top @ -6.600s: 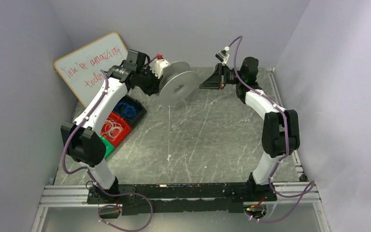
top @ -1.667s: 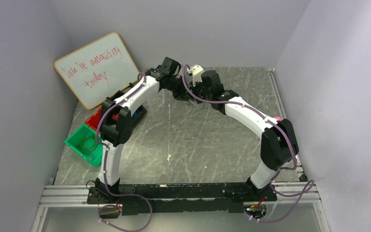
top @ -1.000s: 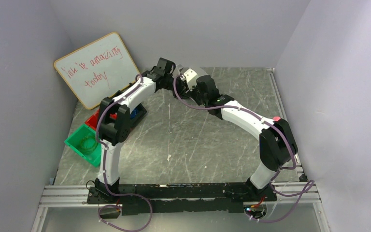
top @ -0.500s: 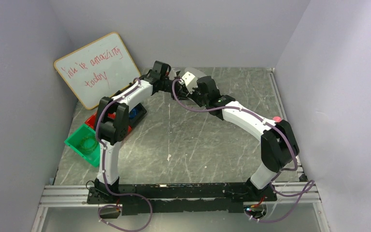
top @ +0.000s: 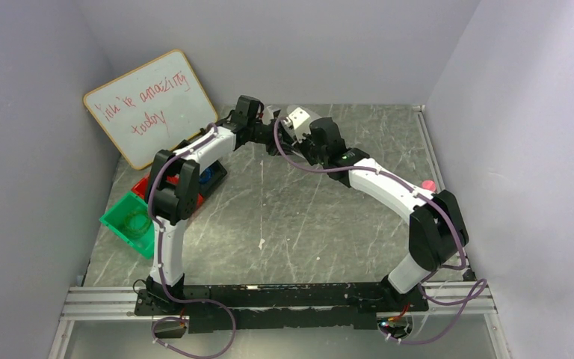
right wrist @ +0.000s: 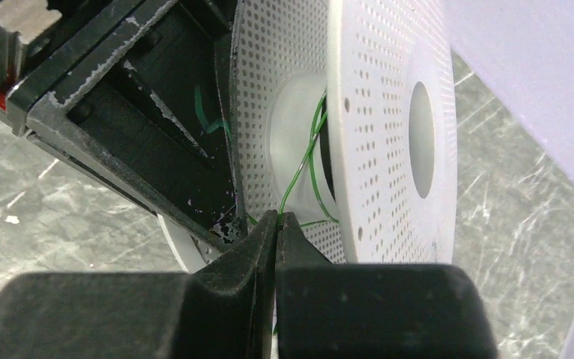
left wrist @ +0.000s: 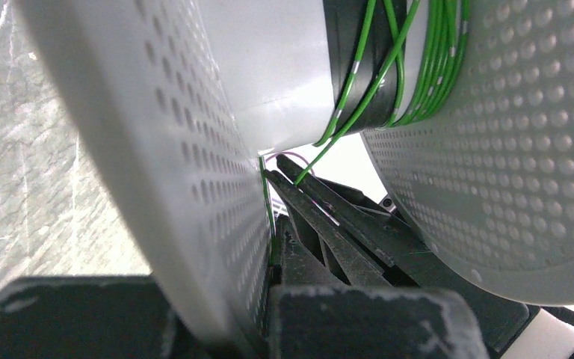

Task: Wrap the cables
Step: Wrap the cable around the cable reel.

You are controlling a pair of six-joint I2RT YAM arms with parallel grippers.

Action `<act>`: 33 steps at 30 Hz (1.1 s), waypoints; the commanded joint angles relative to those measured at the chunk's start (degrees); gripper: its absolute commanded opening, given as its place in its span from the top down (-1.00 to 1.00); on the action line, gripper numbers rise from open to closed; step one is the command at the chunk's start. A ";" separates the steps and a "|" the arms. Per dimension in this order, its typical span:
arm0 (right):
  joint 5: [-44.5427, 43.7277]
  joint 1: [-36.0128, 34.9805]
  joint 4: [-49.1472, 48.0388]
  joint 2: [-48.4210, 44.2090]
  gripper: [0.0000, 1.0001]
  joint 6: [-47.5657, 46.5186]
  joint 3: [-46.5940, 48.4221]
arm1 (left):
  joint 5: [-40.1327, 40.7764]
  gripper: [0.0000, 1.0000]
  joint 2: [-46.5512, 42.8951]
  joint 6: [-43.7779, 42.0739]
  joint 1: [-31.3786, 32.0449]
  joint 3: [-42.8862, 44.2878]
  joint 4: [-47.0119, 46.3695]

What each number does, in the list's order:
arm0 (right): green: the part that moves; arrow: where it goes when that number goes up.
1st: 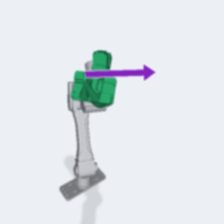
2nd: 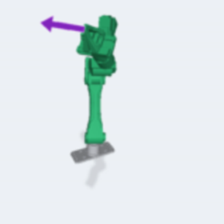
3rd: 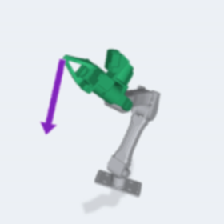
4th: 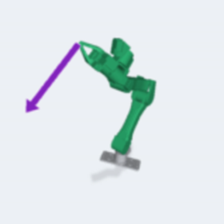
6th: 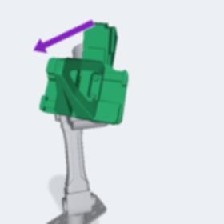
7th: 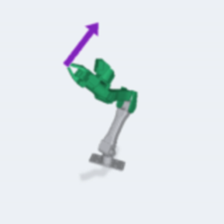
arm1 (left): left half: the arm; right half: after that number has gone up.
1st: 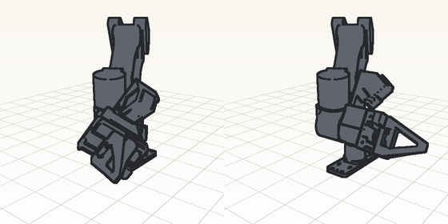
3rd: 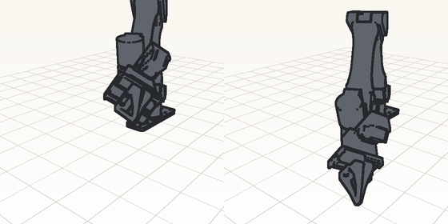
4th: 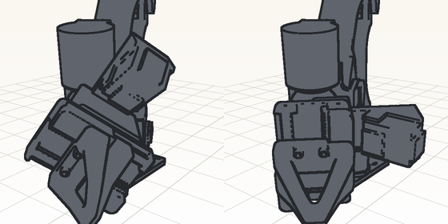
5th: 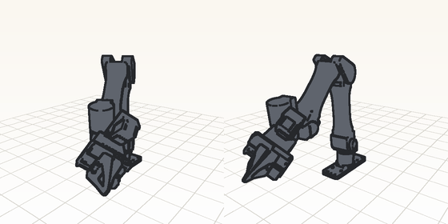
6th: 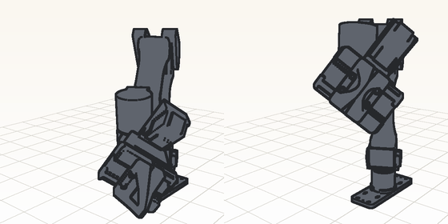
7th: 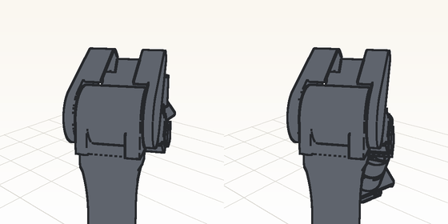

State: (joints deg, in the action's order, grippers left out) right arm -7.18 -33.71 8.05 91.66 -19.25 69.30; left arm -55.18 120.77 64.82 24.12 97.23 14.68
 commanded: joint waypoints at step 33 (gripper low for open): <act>16.03 19.40 -1.61 -5.61 1.00 27.96 -1.70 | -11.64 0.95 -7.33 7.24 -3.40 -5.81 -29.61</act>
State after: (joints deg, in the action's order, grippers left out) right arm -1.61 -20.40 6.35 89.95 8.47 65.58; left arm -61.80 118.85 74.70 20.49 90.26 -8.40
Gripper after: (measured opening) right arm 0.009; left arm 0.066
